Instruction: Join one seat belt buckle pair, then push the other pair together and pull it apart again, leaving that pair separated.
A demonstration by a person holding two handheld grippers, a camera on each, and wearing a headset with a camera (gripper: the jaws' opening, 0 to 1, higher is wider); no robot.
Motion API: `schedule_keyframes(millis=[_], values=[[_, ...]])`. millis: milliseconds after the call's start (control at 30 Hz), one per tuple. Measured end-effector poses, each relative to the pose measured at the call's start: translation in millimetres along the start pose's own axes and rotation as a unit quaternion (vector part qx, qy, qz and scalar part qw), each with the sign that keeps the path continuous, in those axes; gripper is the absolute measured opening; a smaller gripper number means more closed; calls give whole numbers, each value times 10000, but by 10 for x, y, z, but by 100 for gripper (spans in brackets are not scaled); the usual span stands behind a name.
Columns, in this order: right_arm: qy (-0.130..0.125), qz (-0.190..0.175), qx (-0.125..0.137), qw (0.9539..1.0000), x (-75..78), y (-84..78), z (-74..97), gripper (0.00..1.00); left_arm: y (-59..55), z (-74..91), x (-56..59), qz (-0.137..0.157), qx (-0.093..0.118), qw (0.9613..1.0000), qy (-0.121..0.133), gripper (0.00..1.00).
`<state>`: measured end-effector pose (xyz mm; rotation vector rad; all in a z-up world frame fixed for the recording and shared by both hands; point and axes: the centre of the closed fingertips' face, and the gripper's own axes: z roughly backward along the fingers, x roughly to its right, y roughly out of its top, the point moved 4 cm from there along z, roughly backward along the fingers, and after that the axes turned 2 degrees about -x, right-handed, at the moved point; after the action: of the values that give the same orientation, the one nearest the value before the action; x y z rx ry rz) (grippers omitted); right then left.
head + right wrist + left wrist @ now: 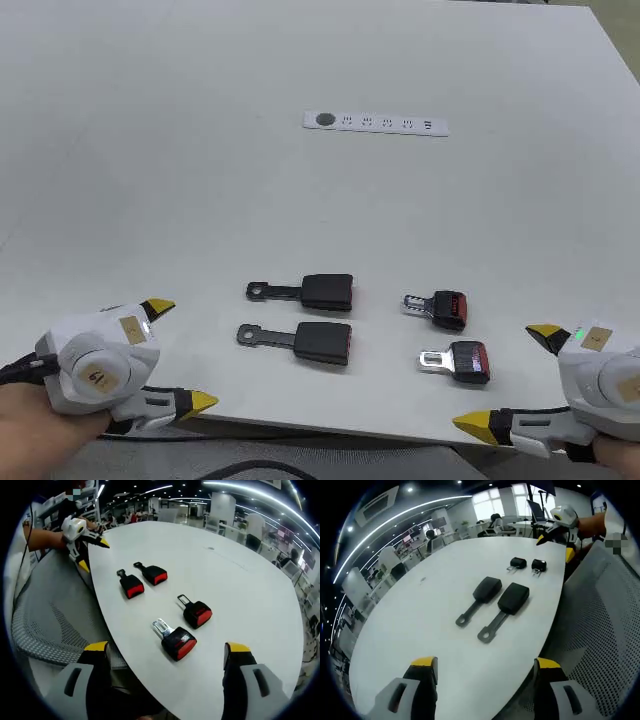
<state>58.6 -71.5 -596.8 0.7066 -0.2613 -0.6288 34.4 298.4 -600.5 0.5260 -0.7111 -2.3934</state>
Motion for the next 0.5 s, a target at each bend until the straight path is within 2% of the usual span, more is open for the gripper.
schedule_keyframes(millis=[500], values=[[51, 94, -10, 9999, -11, 85, -67, 93, -39, -12, -43, 26, 11, 10000, 38, 75]])
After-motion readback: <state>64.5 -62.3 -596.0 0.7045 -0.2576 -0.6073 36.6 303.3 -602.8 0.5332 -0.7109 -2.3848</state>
